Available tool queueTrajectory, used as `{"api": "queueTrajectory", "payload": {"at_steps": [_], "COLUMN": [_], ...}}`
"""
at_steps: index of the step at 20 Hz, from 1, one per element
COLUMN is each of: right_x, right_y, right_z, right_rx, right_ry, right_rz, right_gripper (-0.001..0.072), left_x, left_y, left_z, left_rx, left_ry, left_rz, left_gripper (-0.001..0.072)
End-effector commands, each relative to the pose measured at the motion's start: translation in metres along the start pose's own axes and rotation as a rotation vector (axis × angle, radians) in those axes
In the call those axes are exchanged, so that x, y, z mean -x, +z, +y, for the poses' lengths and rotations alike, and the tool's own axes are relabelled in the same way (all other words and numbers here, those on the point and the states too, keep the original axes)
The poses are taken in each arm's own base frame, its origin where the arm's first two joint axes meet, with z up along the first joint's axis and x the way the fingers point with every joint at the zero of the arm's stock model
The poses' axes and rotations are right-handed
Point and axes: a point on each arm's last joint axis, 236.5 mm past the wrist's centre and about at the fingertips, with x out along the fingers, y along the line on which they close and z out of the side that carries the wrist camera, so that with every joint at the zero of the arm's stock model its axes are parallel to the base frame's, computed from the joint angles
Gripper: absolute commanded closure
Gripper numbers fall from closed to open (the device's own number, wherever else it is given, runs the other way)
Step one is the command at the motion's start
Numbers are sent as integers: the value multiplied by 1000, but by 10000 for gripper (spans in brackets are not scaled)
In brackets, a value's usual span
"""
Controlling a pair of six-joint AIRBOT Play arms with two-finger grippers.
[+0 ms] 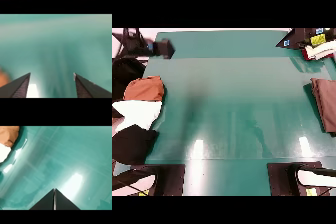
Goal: Fold the shirts.
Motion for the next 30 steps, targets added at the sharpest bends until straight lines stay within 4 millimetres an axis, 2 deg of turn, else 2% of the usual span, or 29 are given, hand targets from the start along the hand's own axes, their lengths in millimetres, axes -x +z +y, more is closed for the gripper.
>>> {"api": "queueTrajectory", "payload": {"at_steps": [1, 3, 5, 6, 8, 10, 11, 12, 13, 14, 15, 16, 17, 19, 20, 21, 23, 25, 26, 28, 30], "right_x": [0, 0, 0, 0, 0, 0, 0, 0, 1, 2, 6, 12, 22, 42, 53, 61, 75, 90, 96, 109, 119], "right_y": [0, 0, -1, -1, -1, -1, -1, -1, 0, 1, 3, 8, 14, 28, 34, 39, 48, 49, 47, 45, 44], "right_z": [1, 1, 1, 1, 1, 1, 1, 1, 1, 3, 5, 10, 18, 33, 41, 46, 49, 50, 50, 50, 52], "right_rx": [1, 1, 1, 1, 1, 1, 1, 1, 2, 6, 16, 35, 63, 114, 130, 134, 122, 112, 111, 114, 118], "right_ry": [1, 1, 1, 1, 1, 1, 1, 2, 3, 2, 0, -2, -5, -15, -22, -28, -48, -68, -78, -97, -112], "right_rz": [1, 1, 3, 4, 3, 3, 3, 3, 2, -2, -11, -26, -49, -114, -158, -204, -301, -355, -366, -384, -401], "right_gripper": [692, 692, 692, 692, 692, 692, 692, 692, 692, 692, 692, 692, 692, 692, 692, 692, 692, 692, 692, 692, 692], "left_x": [-57, -86, -106, -112, -122, -126, -125, -122, -117, -109, -97, -82, -61, 6, 47, 86, 148, 184, 189, 186, 170], "left_y": [-94, -140, -172, -182, -191, -188, -188, -188, -186, -179, -159, -129, -88, -1, 36, 62, 88, 89, 83, 65, 39], "left_z": [92, 121, 143, 151, 158, 159, 159, 158, 158, 158, 159, 157, 152, 120, 95, 66, 9, -44, -69, -127, -190], "left_rx": [78, 125, 187, 200, 207, 205, 208, 206, 210, 212, 208, 190, 164, 87, 35, -8, -82, -144, -177, -245, -317], "left_ry": [189, 224, 253, 261, 266, 267, 267, 267, 269, 273, 276, 276, 271, 242, 212, 173, 72, -43, -101, -233, -365], "left_rz": [262, 354, 426, 450, 459, 443, 443, 456, 475, 492, 479, 422, 329, 90, -25, -125, -265, -323, -318, -272, -199], "left_gripper": [64, 64, 65, 64, 65, 67, 186, 455, 680, 684, 685, 686, 686, 686, 686, 686, 686, 686, 686, 686, 686]}}
